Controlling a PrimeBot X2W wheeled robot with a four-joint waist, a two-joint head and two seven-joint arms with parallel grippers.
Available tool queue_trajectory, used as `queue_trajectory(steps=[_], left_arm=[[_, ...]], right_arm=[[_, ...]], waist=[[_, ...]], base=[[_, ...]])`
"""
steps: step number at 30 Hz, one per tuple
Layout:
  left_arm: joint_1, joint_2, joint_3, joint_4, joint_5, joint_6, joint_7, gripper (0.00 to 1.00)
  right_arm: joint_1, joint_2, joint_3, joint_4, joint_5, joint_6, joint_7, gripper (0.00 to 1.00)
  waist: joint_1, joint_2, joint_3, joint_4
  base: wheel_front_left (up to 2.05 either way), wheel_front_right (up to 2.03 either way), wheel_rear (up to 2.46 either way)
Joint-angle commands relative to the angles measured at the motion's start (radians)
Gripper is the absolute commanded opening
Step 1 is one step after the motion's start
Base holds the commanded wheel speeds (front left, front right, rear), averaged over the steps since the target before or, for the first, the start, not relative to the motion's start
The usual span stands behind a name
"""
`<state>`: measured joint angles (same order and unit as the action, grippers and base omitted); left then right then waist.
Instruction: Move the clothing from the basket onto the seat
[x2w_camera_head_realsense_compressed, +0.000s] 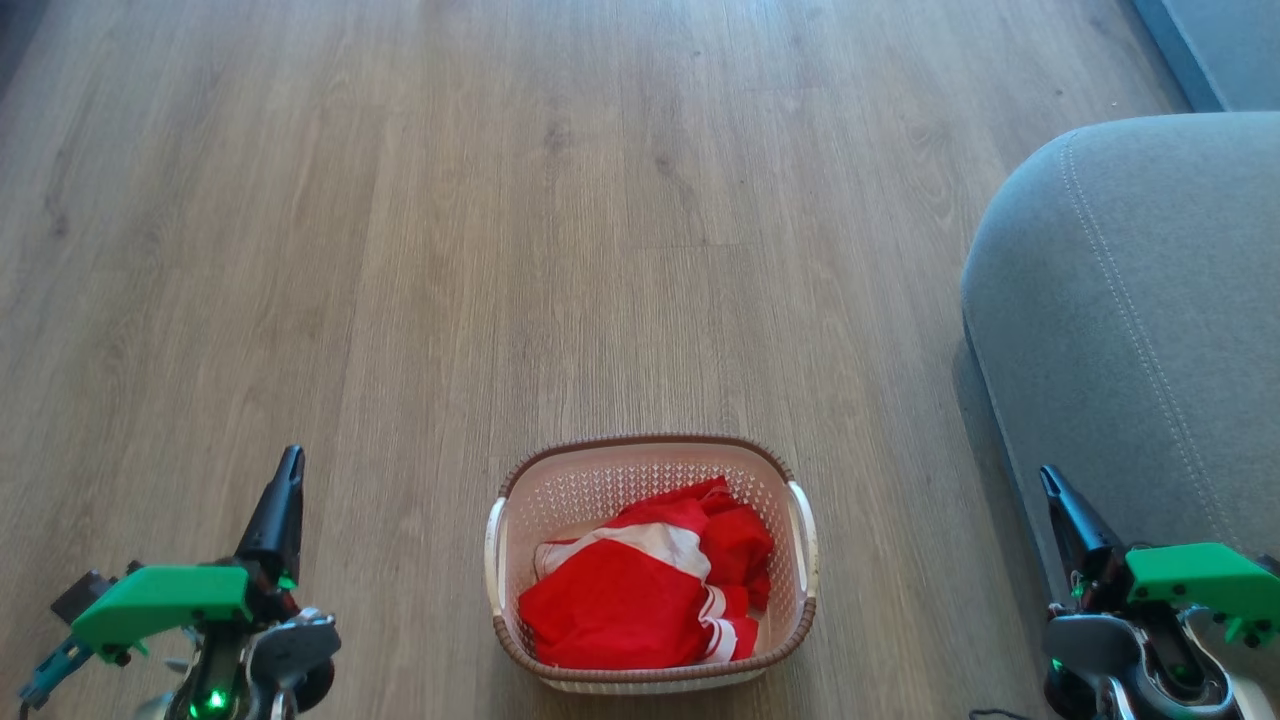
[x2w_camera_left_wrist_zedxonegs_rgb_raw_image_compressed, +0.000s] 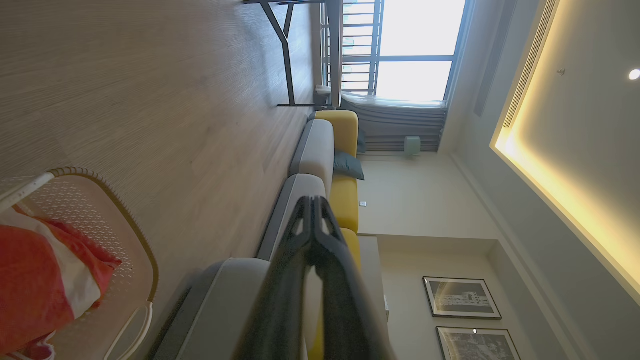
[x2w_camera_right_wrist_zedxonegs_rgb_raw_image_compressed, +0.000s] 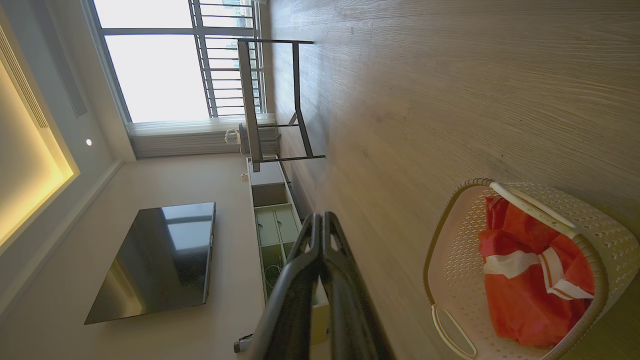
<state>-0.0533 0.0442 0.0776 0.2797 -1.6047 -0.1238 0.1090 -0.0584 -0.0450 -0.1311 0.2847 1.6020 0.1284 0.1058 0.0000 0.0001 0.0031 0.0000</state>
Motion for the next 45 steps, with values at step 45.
queue_trajectory(steps=[45], left_arm=[[-0.055, 0.006, 0.036, -0.035, -0.004, -0.007, 0.004, 0.00]], right_arm=[[-0.049, -0.005, 0.018, -0.040, 0.007, 0.002, 0.007, 0.00]], waist=[[0.0000, -0.0001, 0.000, 0.000]], base=[[0.00, 0.00, 0.00]])
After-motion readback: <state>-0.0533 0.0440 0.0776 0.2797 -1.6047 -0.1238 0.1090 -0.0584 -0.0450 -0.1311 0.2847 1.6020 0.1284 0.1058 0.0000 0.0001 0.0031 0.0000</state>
